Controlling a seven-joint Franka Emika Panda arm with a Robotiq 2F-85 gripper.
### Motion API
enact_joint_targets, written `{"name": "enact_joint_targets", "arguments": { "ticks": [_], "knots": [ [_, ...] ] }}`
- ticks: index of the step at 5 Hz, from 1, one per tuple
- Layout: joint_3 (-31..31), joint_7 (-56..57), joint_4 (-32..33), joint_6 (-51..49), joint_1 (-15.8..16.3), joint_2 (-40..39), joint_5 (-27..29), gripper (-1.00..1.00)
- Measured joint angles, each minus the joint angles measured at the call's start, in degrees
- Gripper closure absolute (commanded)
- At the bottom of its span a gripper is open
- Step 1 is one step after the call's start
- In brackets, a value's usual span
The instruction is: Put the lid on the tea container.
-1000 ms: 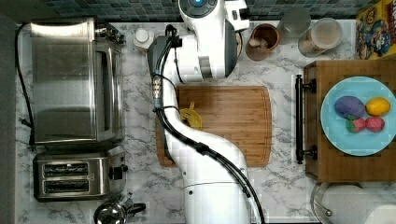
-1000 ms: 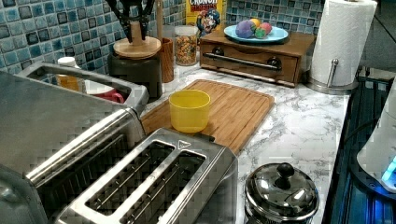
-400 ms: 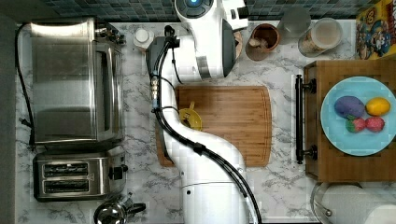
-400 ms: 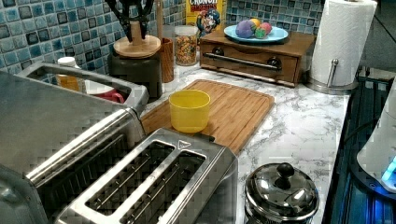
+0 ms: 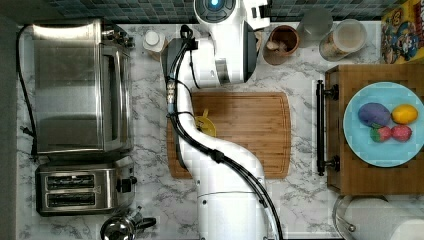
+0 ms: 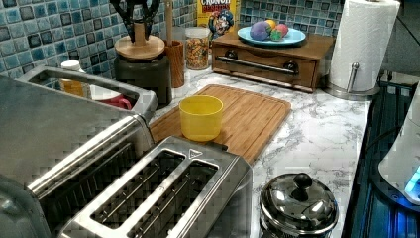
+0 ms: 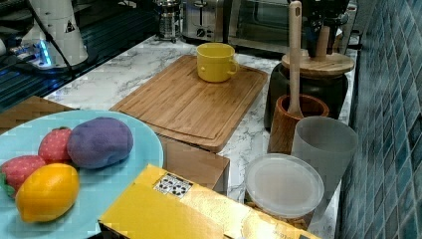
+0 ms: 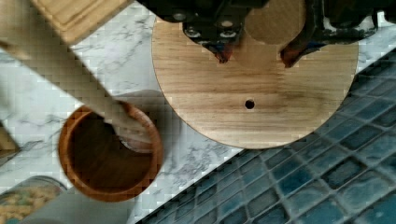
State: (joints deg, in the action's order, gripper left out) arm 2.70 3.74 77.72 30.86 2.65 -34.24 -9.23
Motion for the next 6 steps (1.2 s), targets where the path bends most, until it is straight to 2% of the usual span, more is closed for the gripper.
{"name": "enact_joint_targets", "arguments": {
  "ticks": [1, 2, 4, 6],
  "knots": [
    [-0.31, 0.0, -0.06, -0.5, 0.1, -0.76, 0.11, 1.0],
    [-0.1, 0.0, -2.29, -2.76, 0.26, -2.46, -0.43, -1.0],
    [0.03, -0.03, -8.62, -9.25, 0.67, -5.48, -0.43, -1.0],
    [-0.26, -0.03, -9.06, -11.93, 0.74, -5.57, -0.4, -1.0]
  ]
}}
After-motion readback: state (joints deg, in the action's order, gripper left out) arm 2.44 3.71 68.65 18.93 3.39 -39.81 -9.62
